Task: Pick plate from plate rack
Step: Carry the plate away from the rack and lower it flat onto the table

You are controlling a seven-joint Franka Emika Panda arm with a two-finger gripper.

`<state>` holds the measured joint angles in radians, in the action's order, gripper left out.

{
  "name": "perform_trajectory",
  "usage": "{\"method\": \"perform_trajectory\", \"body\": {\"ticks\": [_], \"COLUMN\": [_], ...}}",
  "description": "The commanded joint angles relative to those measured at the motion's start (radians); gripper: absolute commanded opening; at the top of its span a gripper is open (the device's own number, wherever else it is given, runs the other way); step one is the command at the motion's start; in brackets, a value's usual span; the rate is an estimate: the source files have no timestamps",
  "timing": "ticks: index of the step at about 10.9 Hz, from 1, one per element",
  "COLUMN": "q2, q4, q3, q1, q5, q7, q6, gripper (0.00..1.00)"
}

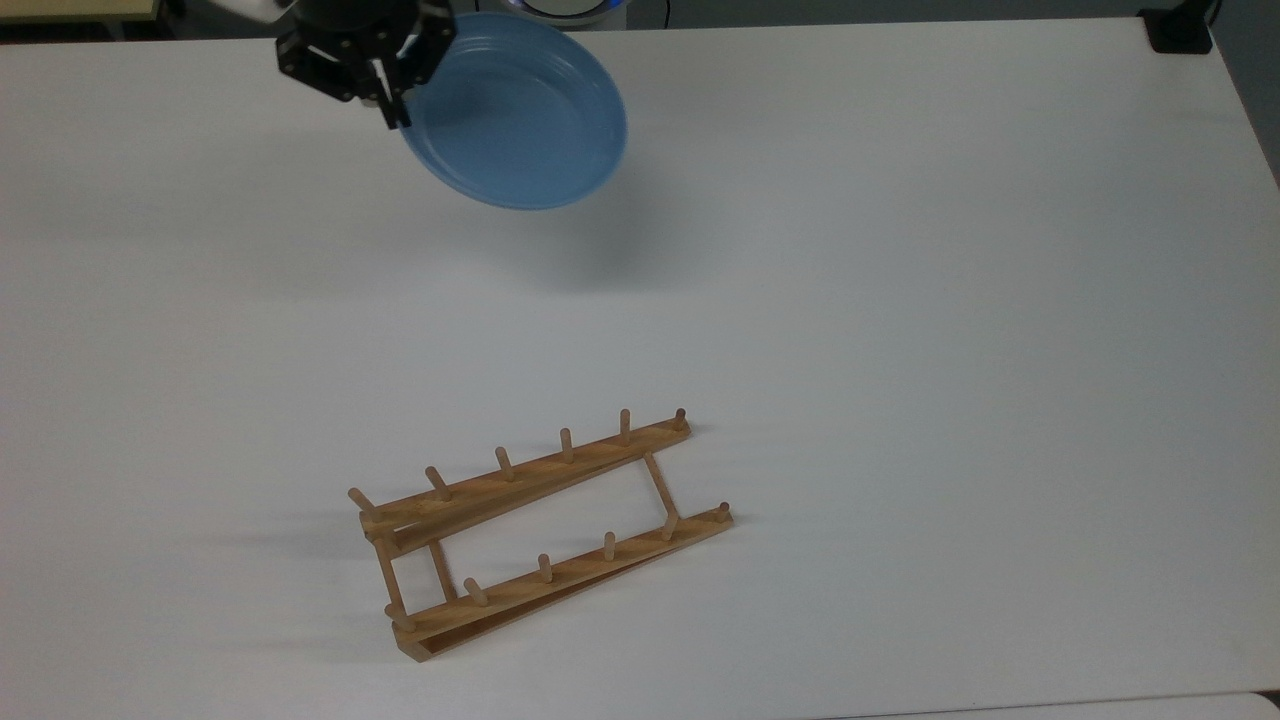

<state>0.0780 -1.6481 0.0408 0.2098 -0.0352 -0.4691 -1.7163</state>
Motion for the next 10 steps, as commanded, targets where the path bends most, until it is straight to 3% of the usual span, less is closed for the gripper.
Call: {"method": "perform_trajectory", "body": {"ticks": [1,4,10], "q2": [-0.006,0.003,0.164], "q4": [-0.157,-0.317,-0.351], "q3": [0.001,-0.024,-0.029], "q1": [0.063,0.135,0.158], "q5": [-0.040,-0.179,-0.180], "q7": [-0.101,-0.262,-0.267], "q6": [-0.081,-0.276,-0.505], "gripper": [0.00,0.00,0.00]}}
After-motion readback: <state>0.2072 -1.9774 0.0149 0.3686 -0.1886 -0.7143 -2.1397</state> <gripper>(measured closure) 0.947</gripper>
